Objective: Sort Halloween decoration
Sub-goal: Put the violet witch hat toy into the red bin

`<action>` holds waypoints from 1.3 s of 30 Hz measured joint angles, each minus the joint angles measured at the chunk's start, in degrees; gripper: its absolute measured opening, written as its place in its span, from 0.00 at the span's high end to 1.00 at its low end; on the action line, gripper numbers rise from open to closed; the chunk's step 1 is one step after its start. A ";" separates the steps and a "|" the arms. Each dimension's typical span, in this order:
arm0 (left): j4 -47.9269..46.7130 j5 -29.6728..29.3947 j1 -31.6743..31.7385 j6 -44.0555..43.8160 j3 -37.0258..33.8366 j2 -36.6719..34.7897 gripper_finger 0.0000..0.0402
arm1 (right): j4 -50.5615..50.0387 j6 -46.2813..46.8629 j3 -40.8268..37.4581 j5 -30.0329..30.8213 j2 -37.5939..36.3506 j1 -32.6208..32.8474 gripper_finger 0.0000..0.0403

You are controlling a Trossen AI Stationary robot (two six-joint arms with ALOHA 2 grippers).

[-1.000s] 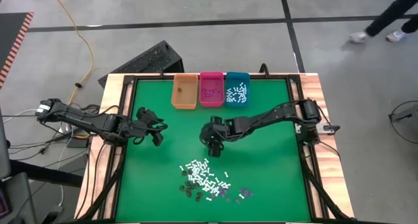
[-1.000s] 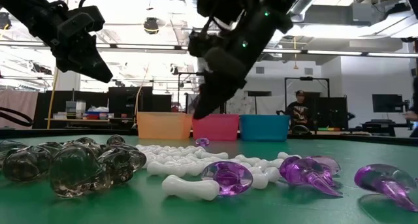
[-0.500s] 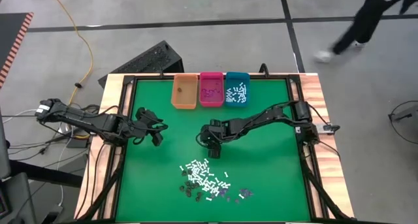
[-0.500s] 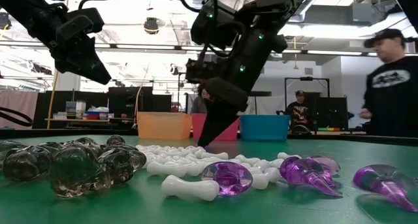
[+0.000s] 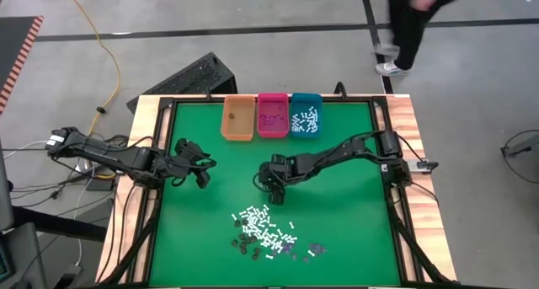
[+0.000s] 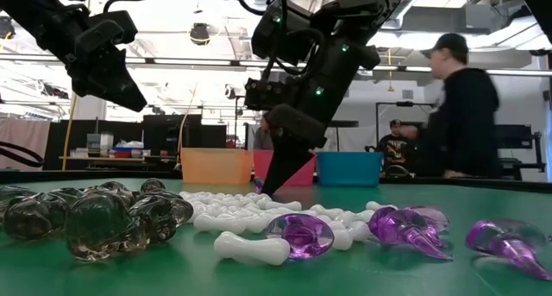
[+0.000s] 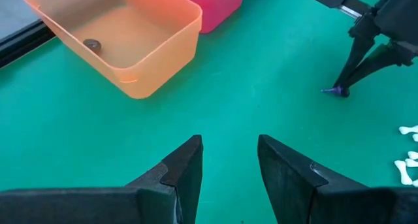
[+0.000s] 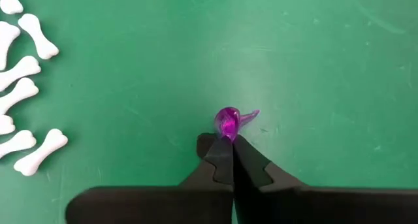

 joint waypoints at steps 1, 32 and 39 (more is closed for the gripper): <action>0.02 0.00 -0.01 -0.02 0.00 0.00 0.66 | -0.08 0.00 -0.06 0.42 -0.33 0.06 0.96; 0.13 -1.03 0.00 -0.12 0.00 0.02 0.66 | 0.35 -7.90 -0.08 -2.63 -12.62 -28.34 0.61; 0.09 -0.13 -0.01 -0.36 0.00 0.01 0.66 | -12.84 -2.74 2.71 -20.66 -14.00 -25.49 0.51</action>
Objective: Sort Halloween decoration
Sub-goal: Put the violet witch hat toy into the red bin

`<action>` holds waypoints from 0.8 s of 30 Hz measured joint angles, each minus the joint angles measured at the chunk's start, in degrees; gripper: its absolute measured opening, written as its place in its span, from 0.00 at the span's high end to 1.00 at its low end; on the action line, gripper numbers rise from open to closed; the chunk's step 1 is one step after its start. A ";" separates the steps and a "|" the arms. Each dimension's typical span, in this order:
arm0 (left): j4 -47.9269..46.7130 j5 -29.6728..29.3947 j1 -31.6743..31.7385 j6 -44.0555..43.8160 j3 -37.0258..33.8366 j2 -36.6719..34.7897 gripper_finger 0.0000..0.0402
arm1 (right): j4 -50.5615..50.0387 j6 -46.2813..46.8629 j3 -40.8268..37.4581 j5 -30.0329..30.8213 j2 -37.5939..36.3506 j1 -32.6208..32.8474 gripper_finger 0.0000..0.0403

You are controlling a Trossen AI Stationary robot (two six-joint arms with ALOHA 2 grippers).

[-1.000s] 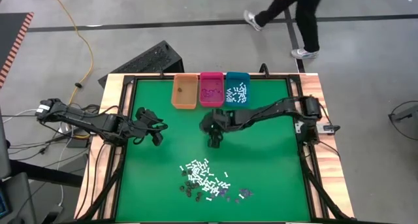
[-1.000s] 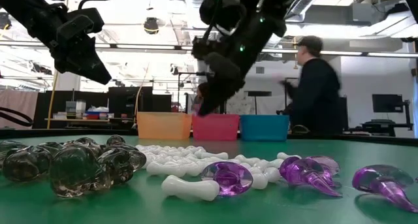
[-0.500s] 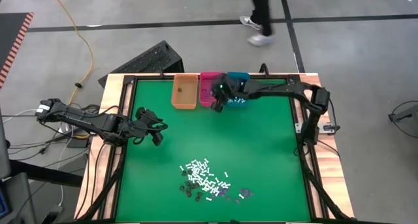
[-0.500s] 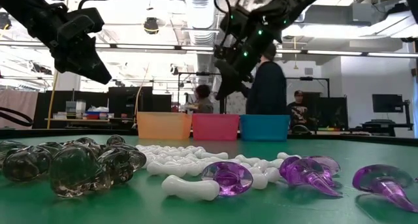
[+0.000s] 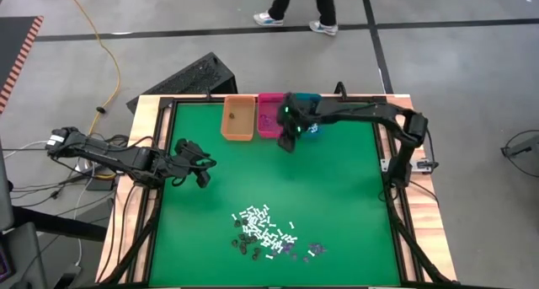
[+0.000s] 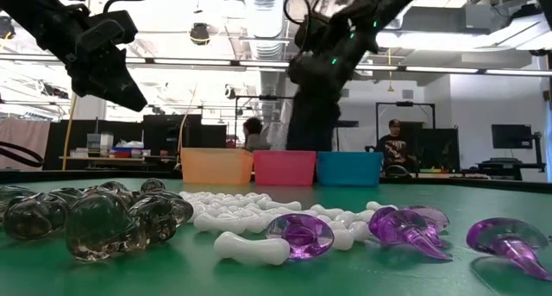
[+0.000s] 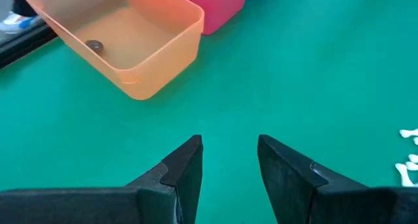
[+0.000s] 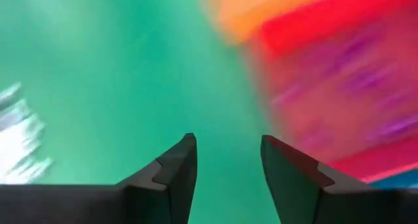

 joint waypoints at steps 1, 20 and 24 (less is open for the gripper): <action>-0.02 0.45 0.00 -0.05 0.00 0.01 0.66 | -2.98 1.17 0.01 -2.14 -0.41 1.72 0.51; 0.11 1.17 0.01 0.37 0.00 0.01 0.66 | -20.76 40.13 -0.13 21.18 -4.11 57.38 0.57; 0.90 0.15 0.01 1.02 0.00 0.01 0.66 | -19.31 39.51 -1.30 25.10 -2.58 62.40 0.57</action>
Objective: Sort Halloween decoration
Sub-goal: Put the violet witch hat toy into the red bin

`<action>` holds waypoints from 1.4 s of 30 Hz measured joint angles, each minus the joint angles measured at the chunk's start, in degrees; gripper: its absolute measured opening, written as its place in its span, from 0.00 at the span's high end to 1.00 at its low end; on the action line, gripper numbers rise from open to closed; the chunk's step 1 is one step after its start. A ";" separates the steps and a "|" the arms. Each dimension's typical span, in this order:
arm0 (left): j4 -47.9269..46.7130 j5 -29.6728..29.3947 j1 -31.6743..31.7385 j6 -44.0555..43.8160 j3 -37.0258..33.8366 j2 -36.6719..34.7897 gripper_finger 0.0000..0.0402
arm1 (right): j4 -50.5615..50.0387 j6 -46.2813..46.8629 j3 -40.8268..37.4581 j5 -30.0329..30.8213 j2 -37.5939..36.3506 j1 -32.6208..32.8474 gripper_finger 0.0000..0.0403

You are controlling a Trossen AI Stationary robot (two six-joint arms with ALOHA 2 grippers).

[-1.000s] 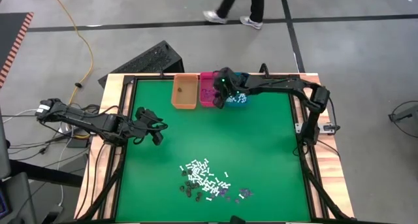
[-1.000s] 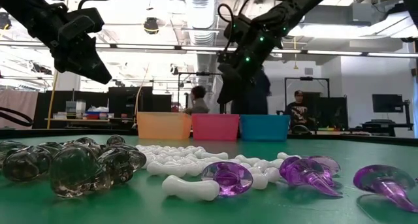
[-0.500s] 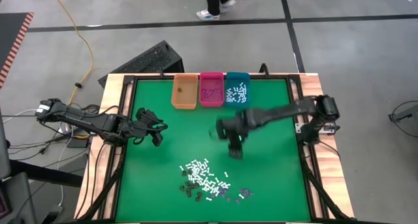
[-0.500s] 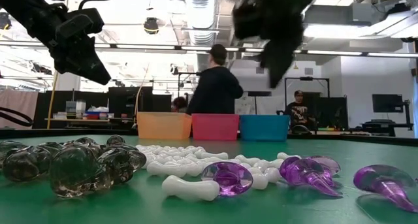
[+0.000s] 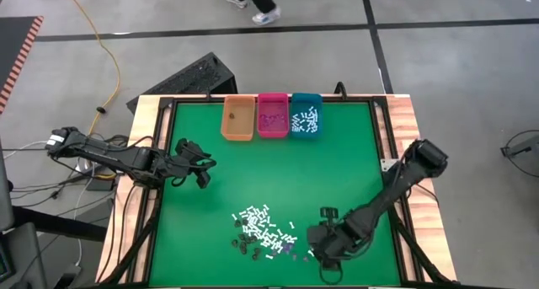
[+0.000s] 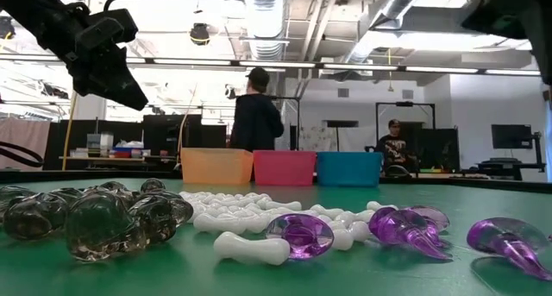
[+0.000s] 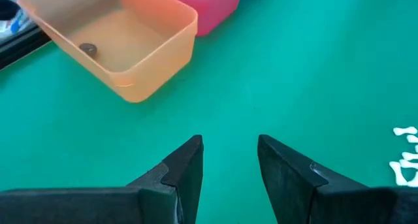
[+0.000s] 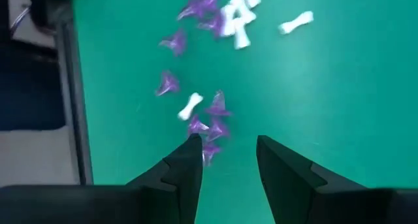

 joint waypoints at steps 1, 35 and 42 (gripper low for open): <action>0.40 -0.04 0.00 0.01 0.00 -0.02 0.66 | 0.78 -0.46 -0.43 -0.05 0.38 0.45 0.57; 1.67 -1.36 0.00 -0.81 0.00 0.01 0.66 | 11.23 -6.16 -5.59 -2.34 8.80 -1.70 0.58; 1.67 -1.36 0.00 -0.84 0.00 0.01 0.66 | 11.95 -6.85 -5.62 -4.16 8.79 -2.55 0.65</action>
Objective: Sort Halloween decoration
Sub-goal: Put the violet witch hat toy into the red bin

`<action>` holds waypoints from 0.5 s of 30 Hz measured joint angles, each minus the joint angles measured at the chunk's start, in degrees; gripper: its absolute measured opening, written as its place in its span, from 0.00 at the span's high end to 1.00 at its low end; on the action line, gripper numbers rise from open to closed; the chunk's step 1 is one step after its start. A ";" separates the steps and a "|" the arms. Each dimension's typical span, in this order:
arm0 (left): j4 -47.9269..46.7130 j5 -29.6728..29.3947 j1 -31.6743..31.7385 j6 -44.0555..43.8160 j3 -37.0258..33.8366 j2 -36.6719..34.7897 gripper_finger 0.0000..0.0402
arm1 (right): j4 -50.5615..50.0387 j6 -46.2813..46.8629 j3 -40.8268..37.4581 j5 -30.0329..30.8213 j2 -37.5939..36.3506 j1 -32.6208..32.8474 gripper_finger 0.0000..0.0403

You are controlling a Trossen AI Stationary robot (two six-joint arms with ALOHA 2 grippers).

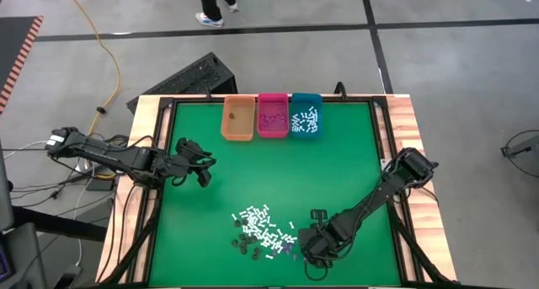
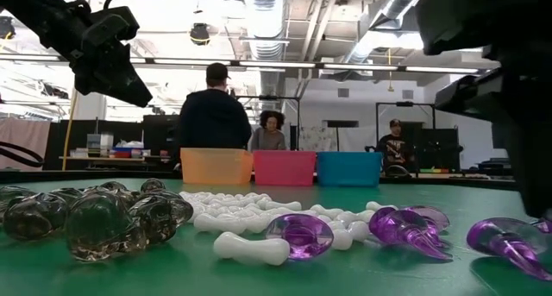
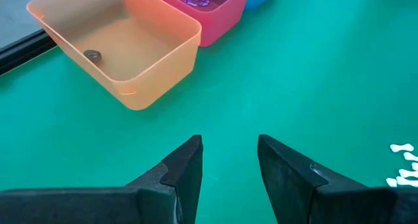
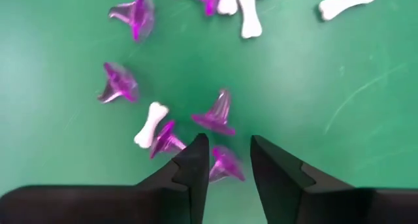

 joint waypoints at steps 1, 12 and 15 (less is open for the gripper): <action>-0.02 0.02 0.00 0.09 0.00 0.00 0.66 | 0.13 0.01 -0.14 -0.03 0.00 0.16 0.66; -0.49 0.02 0.00 0.07 0.00 -0.01 0.66 | 1.07 0.07 -2.36 -1.17 -0.22 0.20 0.83; -0.48 0.02 0.00 0.04 0.00 0.00 0.66 | 1.09 0.07 -2.32 -1.24 -0.33 0.08 0.93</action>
